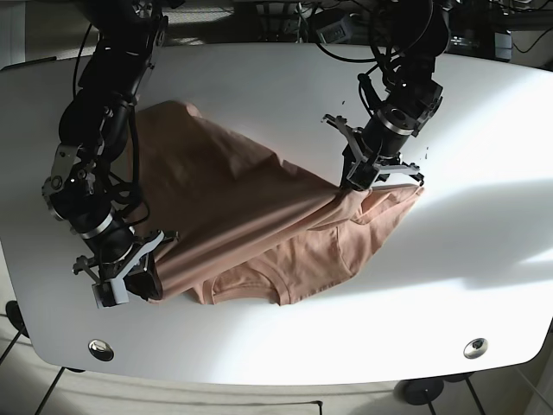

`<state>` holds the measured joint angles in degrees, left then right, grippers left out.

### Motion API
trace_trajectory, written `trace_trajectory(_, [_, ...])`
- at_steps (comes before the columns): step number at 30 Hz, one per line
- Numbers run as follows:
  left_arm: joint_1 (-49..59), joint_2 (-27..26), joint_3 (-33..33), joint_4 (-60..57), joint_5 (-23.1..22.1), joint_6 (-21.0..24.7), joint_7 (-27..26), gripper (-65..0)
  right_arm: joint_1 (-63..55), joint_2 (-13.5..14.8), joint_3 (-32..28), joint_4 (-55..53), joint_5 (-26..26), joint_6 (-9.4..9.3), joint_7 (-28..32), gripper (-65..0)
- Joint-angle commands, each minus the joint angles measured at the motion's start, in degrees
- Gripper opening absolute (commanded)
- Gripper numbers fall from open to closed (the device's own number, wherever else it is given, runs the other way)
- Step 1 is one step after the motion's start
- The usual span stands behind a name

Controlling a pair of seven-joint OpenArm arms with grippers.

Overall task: Fold the T-shirt properly
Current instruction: 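Lift the shirt with both grippers and lay it back down, then grasp the shirt's hem corners with both grippers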

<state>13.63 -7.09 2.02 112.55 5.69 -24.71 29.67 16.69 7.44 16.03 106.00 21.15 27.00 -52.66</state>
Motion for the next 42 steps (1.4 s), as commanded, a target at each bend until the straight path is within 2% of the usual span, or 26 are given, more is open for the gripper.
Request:
trace_trajectory(1, [-2.68,0.46,-1.89,2.92,-0.2,-1.8,1.49,-65.0,4.72,0.69,-0.69,1.3,0.26,-0.24,1.98,-62.8])
trace_trajectory(4, [-10.33,0.19,-4.44,3.01,-0.2,-5.14,5.71,-65.0,9.55,0.78,-3.68,1.04,-0.18,-0.32,1.98,-62.8])
trace_trajectory(6, [-17.45,0.19,-7.52,2.74,-0.02,-9.01,8.88,-65.0,13.16,0.78,-4.65,0.86,-0.27,-0.41,1.98,-62.8])
trace_trajectory(9, [-34.59,0.02,-8.57,1.69,0.24,-13.22,17.93,-65.0,21.07,0.78,-6.41,-2.39,-0.27,-0.41,1.98,-62.8])
trace_trajectory(11, [-45.94,-0.6,-7.52,-1.12,0.24,-14.02,22.59,-65.0,26.35,0.78,-6.49,-4.94,-0.27,-0.5,1.98,-62.8])
trace_trajectory(13, [-53.58,-0.6,-5.14,-3.94,0.24,-13.93,24.35,-65.0,29.77,0.87,-6.41,-6.0,-0.36,-0.5,1.98,-62.8])
trace_trajectory(17, [-63.87,0.19,-3.21,-6.4,-0.11,-13.93,29.63,-65.0,31.8,4.03,-6.32,-2.65,-0.36,-0.5,1.98,-62.8])
trace_trajectory(19, [-63.61,1.51,-3.3,-6.13,-0.11,-14.02,30.33,-65.0,28.98,5.09,-6.32,0.51,-0.36,-0.5,0.14,-62.8])
trace_trajectory(22, [-56.05,1.6,-3.38,-5.96,-0.11,-14.02,30.33,-65.0,21.42,5.26,-6.23,6.14,-0.36,-0.5,-1.09,-62.8])
trace_trajectory(25, [-46.02,1.6,-4.09,-5.96,-0.11,-14.02,30.15,-65.0,10.78,4.29,-5.97,10.18,0.17,-0.5,-1.09,-62.8])
trace_trajectory(27, [-37.41,1.69,-7.16,-4.2,-0.2,-14.02,29.89,-65.0,2.87,0.6,-3.77,10.88,0.35,-0.5,-1.01,-62.8])
trace_trajectory(30, [-21.76,0.98,-11.38,-2.79,-0.2,-14.02,25.23,-65.0,-10.14,-5.55,0.36,10.88,0.35,-0.24,-1.01,-62.8])
trace_trajectory(33, [-14.11,-2.45,-13.41,-2.79,-0.2,-14.02,23.21,-65.0,-17.52,-6.34,0.8,10.88,0.44,-0.15,-0.83,-62.8])
trace_trajectory(34, [-12.18,-3.33,-13.93,-2.79,-0.2,-14.02,23.21,-65.0,-20.86,-6.87,0.54,10.71,2.02,-0.15,-0.21,-62.8])
trace_trajectory(38, [-10.86,-6.23,-17.27,-4.38,-0.2,-15.29,23.03,-65.0,-30.53,-7.4,0.36,10.53,7.03,-0.41,1.81,-62.8])
trace_trajectory(42, [-17.19,-7.54,-18.68,-8.51,0.15,-15.29,23.12,-65.0,-37.48,-7.57,-2.01,10.36,7.47,-0.32,1.98,-62.3])
